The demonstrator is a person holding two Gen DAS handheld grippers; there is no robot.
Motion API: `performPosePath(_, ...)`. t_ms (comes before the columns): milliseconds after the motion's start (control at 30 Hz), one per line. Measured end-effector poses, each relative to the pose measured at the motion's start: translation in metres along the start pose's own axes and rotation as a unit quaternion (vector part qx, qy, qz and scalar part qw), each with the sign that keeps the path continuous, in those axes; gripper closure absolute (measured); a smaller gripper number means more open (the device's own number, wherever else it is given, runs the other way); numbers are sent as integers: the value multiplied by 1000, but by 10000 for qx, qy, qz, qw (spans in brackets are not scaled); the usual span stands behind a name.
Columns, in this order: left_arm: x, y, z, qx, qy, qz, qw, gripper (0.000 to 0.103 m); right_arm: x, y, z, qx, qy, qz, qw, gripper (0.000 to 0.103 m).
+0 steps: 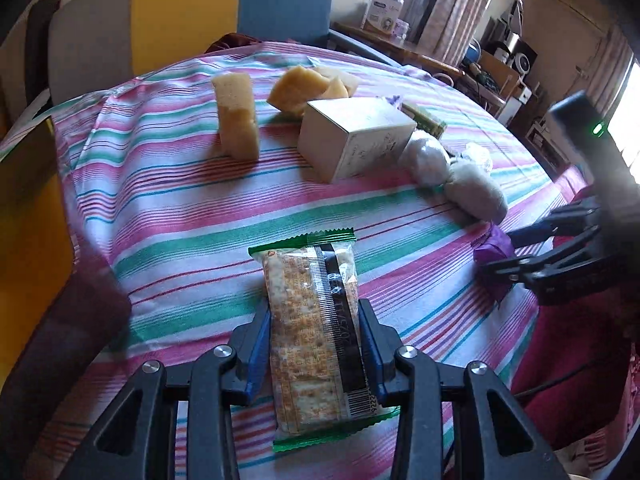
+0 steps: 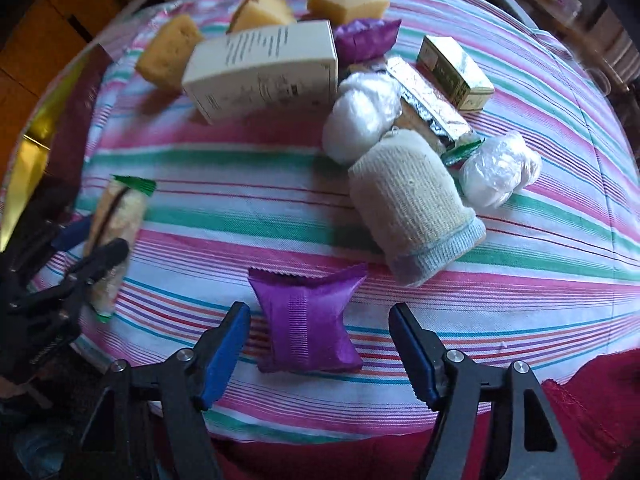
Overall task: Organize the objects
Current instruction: 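Carry the cracker packet into the gold tray while the right tool grasps the purple sweet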
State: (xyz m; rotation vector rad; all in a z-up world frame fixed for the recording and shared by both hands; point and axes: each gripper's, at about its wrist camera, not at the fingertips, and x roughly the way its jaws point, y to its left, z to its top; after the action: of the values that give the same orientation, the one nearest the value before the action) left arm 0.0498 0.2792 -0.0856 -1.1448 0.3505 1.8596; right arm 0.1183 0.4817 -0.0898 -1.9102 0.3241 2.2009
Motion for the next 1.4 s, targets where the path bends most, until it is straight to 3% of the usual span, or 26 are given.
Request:
performPosePath(33,-8,1,-1,-15,-132,-80,9999,64,3,1,1,-37,26,-53,10000,60)
performPosePath(67,-17,3,-3,-17,-246,-90,9997,64,4,0,1,-24,24,-56,10000,67)
performPosePath(200,-62,26,-2,-356,-715,-121,9967,64,4,-3,1,-35,-23,-23,10000,68)
performPosePath(367,-111,94,0,-1213,-1013,300,9870,64,6,-5,1,-46,-30,-55,10000,68)
performPosePath(533,-137,197,1,-2106,-912,1202,9659,64,5,-11,3,-26,-95,-29,9999,68)
performPosePath(733,-138,297,2,-2931,-671,1902,9346,64,5,-19,6,-12,-126,23,9999,68)
performPosePath(933,-117,337,-1,-3312,-514,2195,9163,64,6,-28,12,-9,-100,37,9999,68)
performPosePath(1100,-103,350,5,-3252,-392,2530,9103,63,6,-38,18,-6,-73,34,10000,68)
performPosePath(1167,-99,355,7,-3233,-337,2774,9041,63,6,-42,21,-2,-70,34,10000,68)
performPosePath(1400,-104,359,8,-3135,-347,3014,8998,56,9,-44,20,5,-66,23,10000,67)
